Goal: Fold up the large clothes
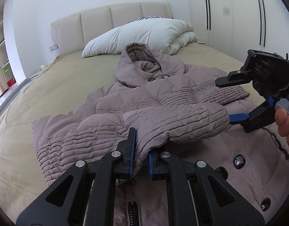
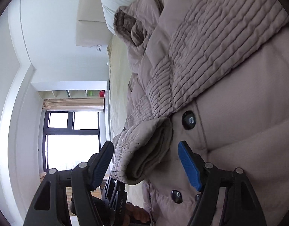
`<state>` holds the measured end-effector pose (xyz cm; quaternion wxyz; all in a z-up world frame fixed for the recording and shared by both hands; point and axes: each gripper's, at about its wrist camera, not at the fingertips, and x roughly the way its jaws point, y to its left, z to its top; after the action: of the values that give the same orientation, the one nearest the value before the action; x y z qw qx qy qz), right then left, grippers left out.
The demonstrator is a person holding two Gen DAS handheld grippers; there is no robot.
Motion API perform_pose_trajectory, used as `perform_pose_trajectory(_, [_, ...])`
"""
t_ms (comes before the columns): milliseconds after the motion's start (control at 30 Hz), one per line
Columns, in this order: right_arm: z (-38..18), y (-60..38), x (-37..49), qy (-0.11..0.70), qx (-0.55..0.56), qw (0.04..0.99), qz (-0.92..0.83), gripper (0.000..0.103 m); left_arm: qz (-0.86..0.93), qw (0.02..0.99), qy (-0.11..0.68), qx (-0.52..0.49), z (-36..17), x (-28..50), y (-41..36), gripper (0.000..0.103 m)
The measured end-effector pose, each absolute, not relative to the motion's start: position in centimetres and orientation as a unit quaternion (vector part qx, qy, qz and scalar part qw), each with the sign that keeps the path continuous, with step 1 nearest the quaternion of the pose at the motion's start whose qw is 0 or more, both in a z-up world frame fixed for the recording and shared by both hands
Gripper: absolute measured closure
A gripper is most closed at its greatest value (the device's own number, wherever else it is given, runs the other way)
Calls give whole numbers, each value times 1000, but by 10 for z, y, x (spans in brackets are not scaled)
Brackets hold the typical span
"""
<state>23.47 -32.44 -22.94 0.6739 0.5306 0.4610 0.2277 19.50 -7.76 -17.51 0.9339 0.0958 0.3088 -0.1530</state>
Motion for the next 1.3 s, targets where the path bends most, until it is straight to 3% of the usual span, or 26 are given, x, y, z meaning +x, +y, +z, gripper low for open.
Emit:
perform_pose_trajectory(200, [-244,-271,253,517,532,621,255,29,-149,941,292,80,-171,189,-53,94])
perform_pose_trajectory(267, [-253,-265,256,519,551,602,255,35,-146,943,290,75,-168,189,-48,94])
perform_pose_trajectory(333, [-258,-262,257,512,566,595,253,48,-142,944,291,68,-167,188,-42,94])
perform_pose_trajectory(467, [-257,-257,258,502,578,583,271,49,-134,948,286,46,-162,186,-27,94])
perform_pose_trajectory(500, [-257,-256,256,499,580,581,277,48,-132,947,289,34,-161,187,-22,94])
perform_pose_trajectory(567, [-257,-261,251,491,596,573,275,37,-128,946,297,12,-158,188,-13,94])
perform_pose_trajectory(633, [-260,-267,246,474,621,565,266,15,-133,943,305,-11,-156,191,-6,94])
perform_pose_trajectory(667, [-262,-269,243,463,634,562,262,11,-134,941,310,-25,-155,191,-3,94])
perform_pose_trajectory(867, [-266,-263,243,461,643,548,271,10,-150,942,298,-24,-146,182,-6,94])
perform_pose_trajectory(967, [-263,-253,251,462,642,539,289,22,-155,941,300,-12,-149,181,-12,94])
perform_pose_trajectory(1067, [-254,-243,258,471,619,549,308,45,-161,939,304,-13,-153,182,-14,94])
perform_pose_trajectory(1100, [-250,-240,260,477,607,556,309,61,-162,939,304,-16,-154,182,-14,94])
perform_pose_trajectory(1133, [-246,-240,263,480,596,564,310,70,-162,939,304,-18,-153,183,-13,94])
perform_pose_trajectory(1200, [-231,-245,269,474,582,585,308,80,-176,933,312,-22,-155,185,-13,93])
perform_pose_trajectory(1300, [-193,-256,278,460,541,632,310,81,-205,924,321,-23,-156,183,-16,86])
